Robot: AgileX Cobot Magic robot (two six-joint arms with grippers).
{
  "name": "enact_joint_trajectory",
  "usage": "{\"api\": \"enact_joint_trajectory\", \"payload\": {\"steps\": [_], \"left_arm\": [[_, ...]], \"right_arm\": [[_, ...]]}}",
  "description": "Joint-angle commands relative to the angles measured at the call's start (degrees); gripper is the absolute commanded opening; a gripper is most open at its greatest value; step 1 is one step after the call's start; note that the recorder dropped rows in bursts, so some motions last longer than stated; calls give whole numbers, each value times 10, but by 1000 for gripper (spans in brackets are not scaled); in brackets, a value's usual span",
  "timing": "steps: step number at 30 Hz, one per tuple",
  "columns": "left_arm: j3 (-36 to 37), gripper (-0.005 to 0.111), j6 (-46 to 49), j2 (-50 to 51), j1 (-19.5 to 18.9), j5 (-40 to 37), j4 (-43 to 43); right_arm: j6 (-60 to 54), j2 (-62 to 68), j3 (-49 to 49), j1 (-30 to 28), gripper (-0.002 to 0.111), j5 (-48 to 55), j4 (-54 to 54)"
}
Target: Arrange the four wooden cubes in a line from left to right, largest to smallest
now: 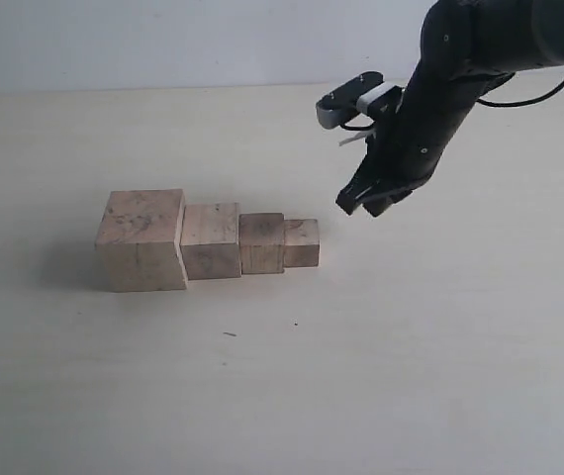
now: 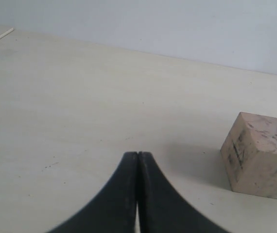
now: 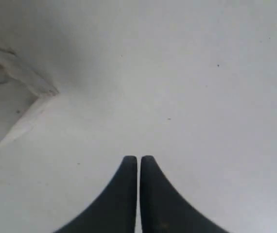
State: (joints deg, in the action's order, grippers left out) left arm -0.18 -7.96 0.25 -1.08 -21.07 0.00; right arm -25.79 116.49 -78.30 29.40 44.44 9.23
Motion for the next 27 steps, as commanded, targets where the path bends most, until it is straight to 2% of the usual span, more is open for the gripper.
{"api": "enact_joint_trajectory", "payload": {"steps": [1, 6, 15, 18, 27], "left_arm": [[2, 0, 3, -2, -2, 5, -7], [2, 0, 3, -2, -2, 5, -7], [2, 0, 3, -2, -2, 5, -7], [2, 0, 3, -2, -2, 5, -7], [2, 0, 3, -2, -2, 5, -7]], "right_arm": [[18, -42, 2, -1, 0, -7, 84], [29, -110, 46, -1, 0, -67, 174], [30, -342, 296, -1, 0, -264, 364], [33, -407, 326, -1, 0, -270, 374], [33, -522, 327, -1, 0, -262, 373]]}}
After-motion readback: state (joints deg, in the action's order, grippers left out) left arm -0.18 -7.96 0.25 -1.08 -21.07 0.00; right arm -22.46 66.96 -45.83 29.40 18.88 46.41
